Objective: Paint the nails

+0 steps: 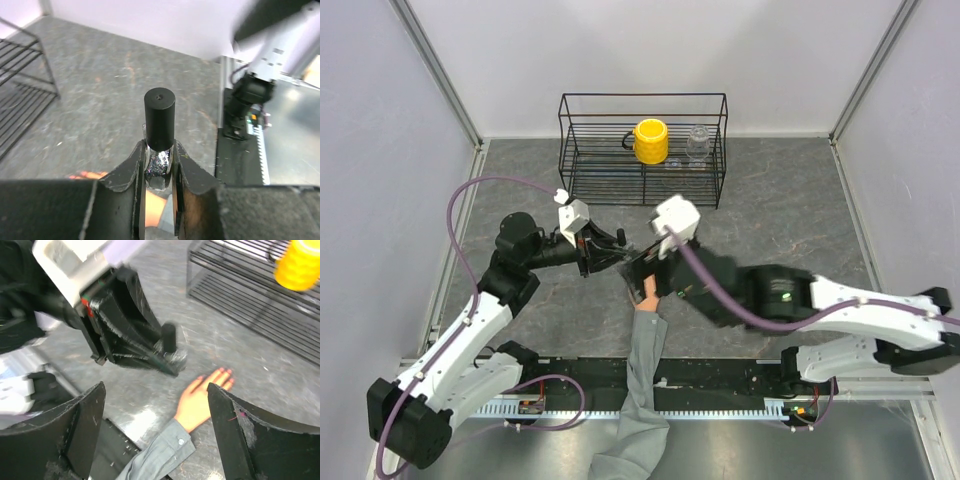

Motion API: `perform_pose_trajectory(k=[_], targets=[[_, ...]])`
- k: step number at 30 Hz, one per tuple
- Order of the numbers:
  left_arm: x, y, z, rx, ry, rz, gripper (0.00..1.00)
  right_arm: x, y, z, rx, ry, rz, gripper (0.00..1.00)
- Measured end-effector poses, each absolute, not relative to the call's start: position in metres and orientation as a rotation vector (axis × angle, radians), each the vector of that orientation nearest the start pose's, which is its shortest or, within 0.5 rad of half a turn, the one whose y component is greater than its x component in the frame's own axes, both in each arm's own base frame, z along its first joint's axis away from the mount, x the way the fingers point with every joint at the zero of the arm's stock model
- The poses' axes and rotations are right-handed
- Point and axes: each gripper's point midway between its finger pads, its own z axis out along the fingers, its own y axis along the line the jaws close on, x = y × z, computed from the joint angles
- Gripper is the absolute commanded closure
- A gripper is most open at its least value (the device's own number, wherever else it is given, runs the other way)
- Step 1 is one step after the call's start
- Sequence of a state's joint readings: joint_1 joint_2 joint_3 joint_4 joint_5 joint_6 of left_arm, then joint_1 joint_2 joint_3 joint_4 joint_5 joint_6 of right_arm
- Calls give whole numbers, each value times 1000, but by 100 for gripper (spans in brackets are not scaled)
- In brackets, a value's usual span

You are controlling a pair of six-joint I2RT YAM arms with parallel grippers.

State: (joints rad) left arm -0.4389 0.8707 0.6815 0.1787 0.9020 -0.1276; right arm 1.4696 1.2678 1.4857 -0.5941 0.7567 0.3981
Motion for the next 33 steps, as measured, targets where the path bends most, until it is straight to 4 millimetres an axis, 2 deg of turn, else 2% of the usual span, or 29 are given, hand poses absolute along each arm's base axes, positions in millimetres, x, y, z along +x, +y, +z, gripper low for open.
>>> perform_pose_trajectory(k=[3, 6, 9, 14, 16, 17, 22, 23, 25, 26, 33], targets=[[183, -253, 290, 1018, 1352, -1219, 98, 151, 319, 386, -555, 1786, 693, 12], [165, -259, 300, 1093, 1275, -1306, 98, 152, 314, 395, -639, 1758, 781, 17], [140, -265, 307, 1189, 1186, -1387, 98, 139, 329, 387, -814, 1743, 882, 28], [110, -270, 307, 1311, 1110, -1493, 98, 125, 356, 357, -1039, 1767, 975, 52], [106, -270, 308, 1327, 1097, -1504, 98, 122, 361, 349, -1097, 1774, 1001, 55], [104, -269, 307, 1339, 1093, -1513, 98, 120, 362, 347, -1113, 1773, 1013, 59], [101, -268, 308, 1350, 1087, -1526, 98, 120, 358, 350, -1147, 1751, 1043, 68], [101, -268, 308, 1348, 1093, -1530, 98, 120, 357, 350, -1152, 1749, 1044, 77], [101, -268, 307, 1344, 1099, -1532, 98, 118, 357, 351, -1160, 1742, 1058, 88], [100, -268, 307, 1346, 1103, -1540, 98, 117, 357, 352, -1170, 1733, 1062, 100], [106, -269, 303, 1297, 1167, -1518, 98, 123, 357, 347, -1132, 1760, 1048, 100]])
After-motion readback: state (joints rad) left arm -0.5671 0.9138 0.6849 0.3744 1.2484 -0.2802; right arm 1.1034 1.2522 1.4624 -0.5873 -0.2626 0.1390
